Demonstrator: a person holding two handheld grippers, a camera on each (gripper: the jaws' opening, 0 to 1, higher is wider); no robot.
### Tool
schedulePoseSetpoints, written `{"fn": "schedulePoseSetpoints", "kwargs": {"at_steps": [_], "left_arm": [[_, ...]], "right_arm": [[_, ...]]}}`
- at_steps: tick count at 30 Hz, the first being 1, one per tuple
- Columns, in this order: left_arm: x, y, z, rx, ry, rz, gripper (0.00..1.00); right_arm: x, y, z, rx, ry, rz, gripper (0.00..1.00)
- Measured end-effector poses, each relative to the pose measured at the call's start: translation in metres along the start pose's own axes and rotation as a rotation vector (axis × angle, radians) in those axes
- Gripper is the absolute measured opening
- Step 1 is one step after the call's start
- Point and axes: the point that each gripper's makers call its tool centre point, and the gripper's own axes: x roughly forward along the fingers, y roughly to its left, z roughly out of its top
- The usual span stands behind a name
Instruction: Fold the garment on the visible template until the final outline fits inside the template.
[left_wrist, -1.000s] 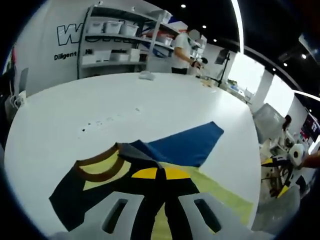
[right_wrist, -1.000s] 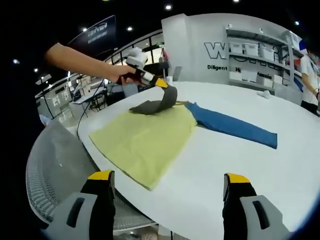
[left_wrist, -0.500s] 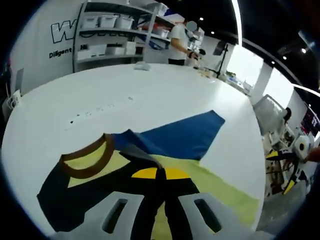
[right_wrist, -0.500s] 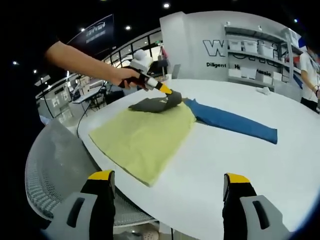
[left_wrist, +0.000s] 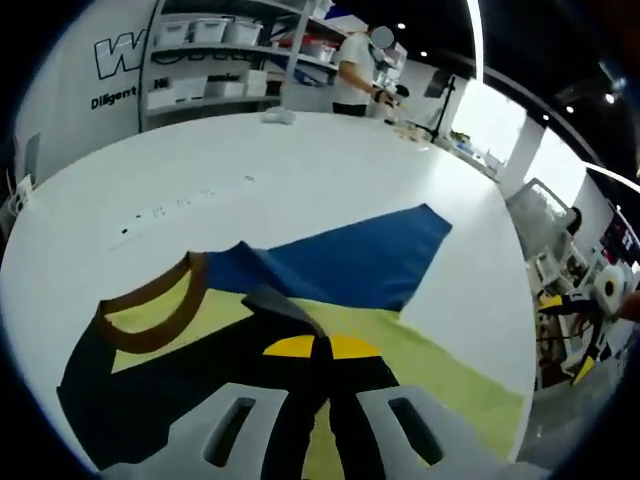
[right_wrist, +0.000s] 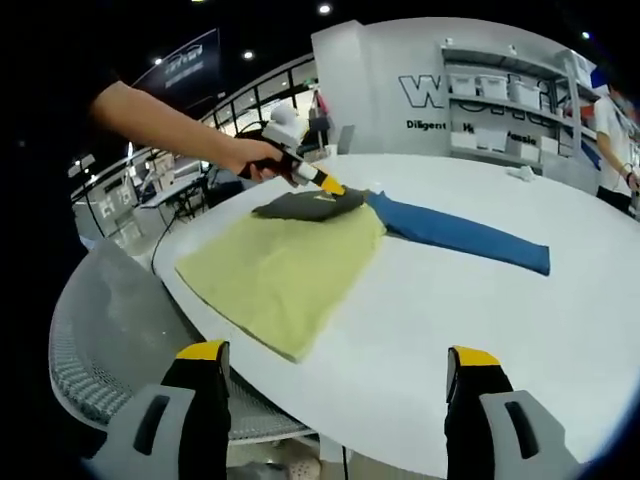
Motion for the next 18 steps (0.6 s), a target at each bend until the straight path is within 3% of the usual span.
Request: {"fn": "schedulePoseSetpoints", "kwargs": {"at_steps": [18], "left_arm": [[0.020,-0.010,-0.008,-0.049,0.041,-0.027,0.03]], "right_arm": [[-0.001,-0.004,-0.003,0.016,0.010,-0.010,0.87]]}}
